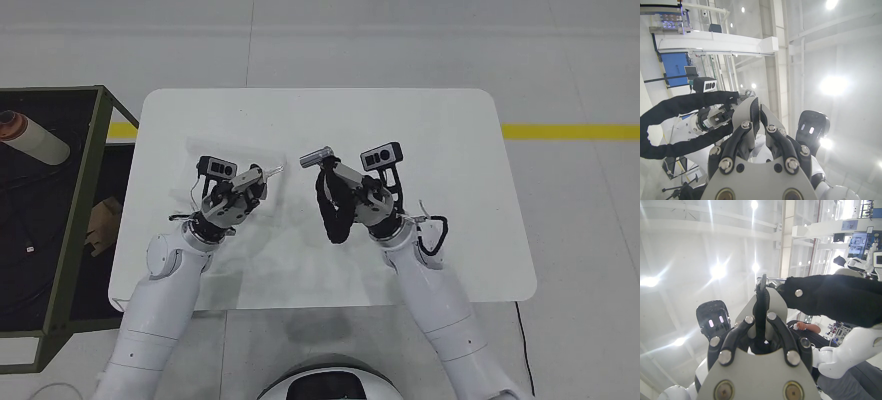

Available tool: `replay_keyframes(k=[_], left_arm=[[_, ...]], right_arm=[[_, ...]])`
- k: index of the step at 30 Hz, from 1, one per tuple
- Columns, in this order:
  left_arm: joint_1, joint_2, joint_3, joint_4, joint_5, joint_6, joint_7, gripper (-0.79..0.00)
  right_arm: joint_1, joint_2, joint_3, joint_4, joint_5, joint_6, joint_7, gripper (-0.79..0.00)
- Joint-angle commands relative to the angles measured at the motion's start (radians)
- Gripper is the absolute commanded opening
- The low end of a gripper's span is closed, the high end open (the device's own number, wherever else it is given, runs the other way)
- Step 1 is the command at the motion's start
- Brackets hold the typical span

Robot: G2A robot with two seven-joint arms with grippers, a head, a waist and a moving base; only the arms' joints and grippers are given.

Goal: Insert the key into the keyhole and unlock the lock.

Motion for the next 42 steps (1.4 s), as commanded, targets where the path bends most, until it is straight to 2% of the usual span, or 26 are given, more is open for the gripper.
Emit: replay_keyframes(k=[1,12,22,25,32,33,35,37,42], left_arm=[[-0.002,-0.003,0.005,0.007,0.007,-0.001,-0.002,-0.785],[-0.006,-0.01,-0.007,0.006,0.005,0.029,-0.016,-0.785],[-0.018,-0.018,-0.009,0.043,0.024,0.013,-0.037,-0.785],[-0.044,-0.024,0.006,0.058,0.027,0.015,-0.012,-0.785],[-0.044,-0.024,0.006,0.058,0.027,0.015,-0.012,-0.785],[-0.044,-0.024,0.006,0.058,0.027,0.015,-0.012,-0.785],[-0.044,-0.024,0.006,0.058,0.027,0.015,-0.012,-0.785],[-0.044,-0.024,0.006,0.058,0.027,0.015,-0.012,-0.785],[-0.004,-0.028,-0.01,0.007,-0.012,-0.025,0.019,-0.785]], right_arm=[[0.003,-0.001,-0.002,0.002,0.002,0.0,0.001,-0.785],[-0.003,0.005,0.016,-0.006,-0.025,0.01,0.014,-0.785],[-0.011,0.013,0.027,-0.026,-0.105,0.009,0.006,-0.785],[-0.03,0.014,0.018,-0.041,-0.12,0.006,0.003,-0.785],[-0.041,0.017,0.024,-0.059,-0.147,0.003,-0.001,-0.785],[-0.054,0.025,0.044,-0.092,-0.221,-0.003,-0.015,-0.785],[-0.072,0.049,0.118,-0.17,-0.517,-0.001,-0.056,-0.785],[-0.09,0.065,0.15,-0.265,-0.759,0.055,-0.102,-0.785],[-0.133,0.1,0.225,-0.49,-1.143,0.185,-0.084,-0.785]])
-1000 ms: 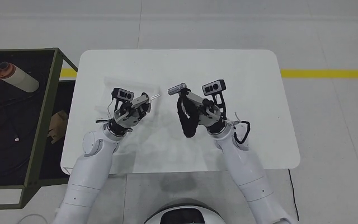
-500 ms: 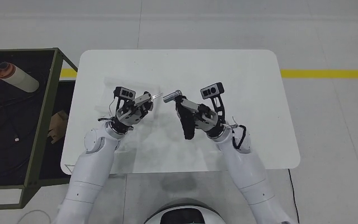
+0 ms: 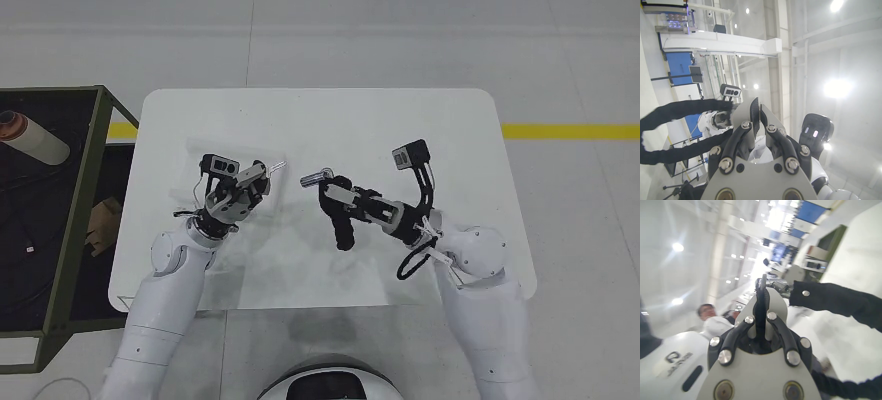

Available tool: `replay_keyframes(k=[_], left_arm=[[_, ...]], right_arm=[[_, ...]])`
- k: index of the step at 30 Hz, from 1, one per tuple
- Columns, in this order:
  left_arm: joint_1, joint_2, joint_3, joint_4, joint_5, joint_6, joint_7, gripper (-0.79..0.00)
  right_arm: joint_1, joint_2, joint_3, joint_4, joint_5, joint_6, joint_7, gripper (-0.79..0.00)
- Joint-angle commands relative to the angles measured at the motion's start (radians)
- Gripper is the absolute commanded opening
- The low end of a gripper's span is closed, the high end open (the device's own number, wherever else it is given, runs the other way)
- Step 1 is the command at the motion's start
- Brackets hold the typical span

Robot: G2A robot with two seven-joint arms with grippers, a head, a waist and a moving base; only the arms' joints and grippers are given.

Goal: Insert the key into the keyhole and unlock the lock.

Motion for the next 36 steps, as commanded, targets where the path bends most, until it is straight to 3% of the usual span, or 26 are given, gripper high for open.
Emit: replay_keyframes(k=[1,6,12,21,27,32,36], left_arm=[[0.011,-0.001,-0.006,-0.009,-0.013,-0.023,-0.007,-0.785],[0.016,-0.002,-0.003,0.0,0.014,-0.027,-0.014,-0.785],[0.014,-0.002,0.01,0.001,0.047,-0.022,-0.021,-0.785],[0.016,-0.001,0.017,-0.003,0.086,-0.008,-0.031,-0.785],[0.016,-0.001,0.017,-0.003,0.086,-0.008,-0.031,-0.785],[0.027,0.0,0.02,-0.027,0.101,0.008,-0.008,-0.785],[0.036,0.0,0.013,-0.044,0.111,-0.001,0.002,-0.785]], right_arm=[[-0.013,0.014,0.024,-0.094,-0.288,0.034,0.019,-0.785],[-0.023,0.043,0.024,-0.238,-0.743,0.04,0.08,-0.785],[-0.014,0.06,-0.032,-0.28,-0.943,-0.032,0.141,-0.785],[-0.014,0.06,-0.034,-0.281,-0.94,-0.032,0.138,-0.785],[-0.019,0.058,0.032,-0.204,-0.588,-0.008,0.008,-0.785],[-0.001,0.066,0.06,-0.157,-0.447,-0.055,0.016,-0.785],[0.006,0.073,0.058,-0.144,-0.428,-0.108,-0.006,-0.785]])
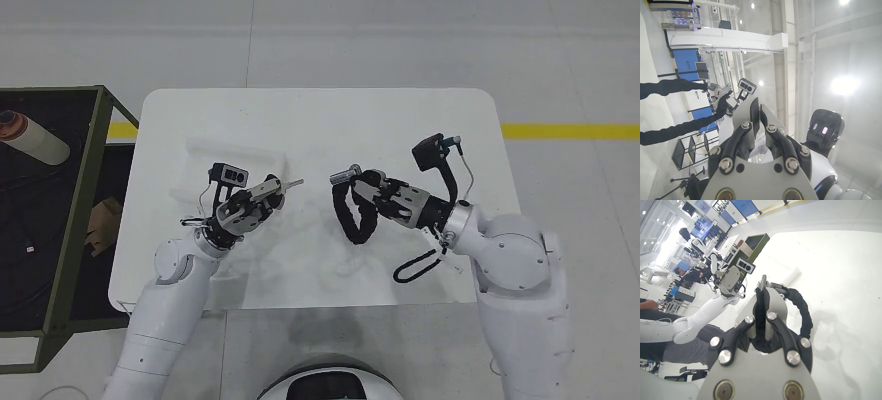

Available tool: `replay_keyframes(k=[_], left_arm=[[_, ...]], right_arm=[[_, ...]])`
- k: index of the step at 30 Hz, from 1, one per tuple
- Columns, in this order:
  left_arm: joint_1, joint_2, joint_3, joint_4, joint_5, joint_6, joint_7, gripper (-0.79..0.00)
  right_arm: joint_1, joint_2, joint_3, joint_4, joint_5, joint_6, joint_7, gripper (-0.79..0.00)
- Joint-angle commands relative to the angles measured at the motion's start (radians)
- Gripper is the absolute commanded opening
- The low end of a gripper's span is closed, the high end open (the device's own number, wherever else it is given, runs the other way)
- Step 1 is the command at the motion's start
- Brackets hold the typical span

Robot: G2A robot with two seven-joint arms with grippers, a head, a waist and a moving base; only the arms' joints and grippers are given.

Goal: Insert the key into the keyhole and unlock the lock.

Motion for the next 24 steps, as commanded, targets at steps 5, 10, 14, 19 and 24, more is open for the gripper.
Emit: replay_keyframes(k=[5,10,14,19,24], left_arm=[[0.004,0.001,-0.013,-0.011,0.017,-0.034,0.011,-0.785],[0.005,0.001,-0.014,-0.007,0.055,-0.102,0.005,-0.785],[0.004,0.0,-0.014,-0.002,0.069,-0.146,-0.007,-0.785],[0.006,-0.002,-0.008,-0.006,0.121,-0.264,-0.007,-0.785],[0.011,-0.004,-0.008,-0.01,0.152,-0.386,0.006,-0.785]], right_arm=[[-0.011,0.009,0.006,-0.009,0.059,-0.067,-0.056,-0.785],[-0.023,0.018,0.016,-0.01,0.145,-0.115,-0.074,-0.785],[-0.022,0.025,0.014,0.004,0.236,-0.129,-0.057,-0.785],[-0.014,0.033,0.0,0.016,0.265,-0.133,-0.048,-0.785],[-0.001,0.039,-0.027,0.034,0.308,-0.139,-0.048,-0.785]])
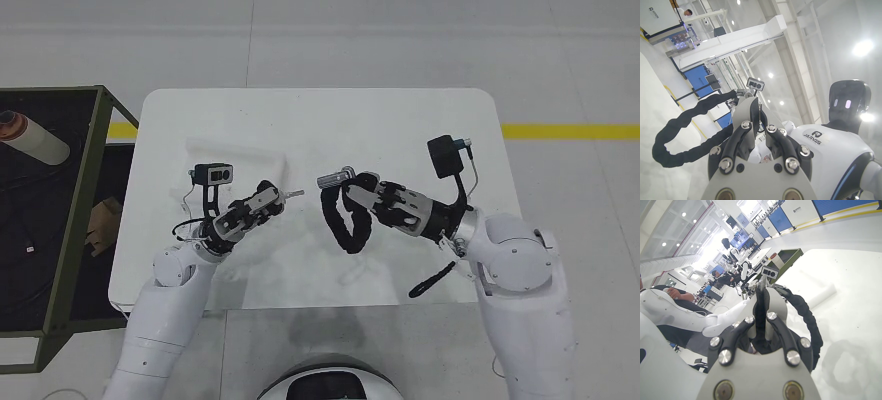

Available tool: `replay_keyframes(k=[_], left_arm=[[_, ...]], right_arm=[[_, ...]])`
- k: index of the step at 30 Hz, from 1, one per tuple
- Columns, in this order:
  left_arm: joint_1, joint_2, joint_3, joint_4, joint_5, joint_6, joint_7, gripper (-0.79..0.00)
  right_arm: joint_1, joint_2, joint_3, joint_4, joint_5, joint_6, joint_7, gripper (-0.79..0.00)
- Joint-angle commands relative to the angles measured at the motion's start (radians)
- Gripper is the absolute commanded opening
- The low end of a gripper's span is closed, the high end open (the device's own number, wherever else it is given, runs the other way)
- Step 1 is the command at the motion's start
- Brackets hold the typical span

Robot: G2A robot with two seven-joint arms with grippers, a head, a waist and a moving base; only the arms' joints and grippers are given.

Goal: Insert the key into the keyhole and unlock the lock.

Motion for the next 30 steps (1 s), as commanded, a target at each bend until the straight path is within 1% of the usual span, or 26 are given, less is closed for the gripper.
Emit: replay_keyframes(k=[1,9,16,23,30], left_arm=[[0.002,-0.001,0.0,0.001,0.025,-0.038,0.017,-0.785],[-0.003,-0.003,0.013,0.013,0.033,-0.017,0.086,-0.785],[-0.004,-0.001,0.019,0.01,0.053,-0.005,0.092,-0.785],[-0.001,0.001,0.013,0.013,0.027,0.015,0.093,-0.785],[0.0,0.004,0.013,0.015,0.043,0.011,0.08,-0.785]], right_arm=[[0.005,0.002,-0.007,0.004,0.005,-0.002,-0.002,-0.785],[0.018,0.011,-0.054,0.017,-0.004,-0.009,-0.019,-0.785],[0.034,0.017,-0.091,0.024,-0.033,-0.002,-0.046,-0.785],[0.036,0.027,-0.081,0.027,-0.031,-0.004,-0.067,-0.785],[0.036,0.037,-0.077,0.018,-0.02,0.003,-0.068,-0.785]])
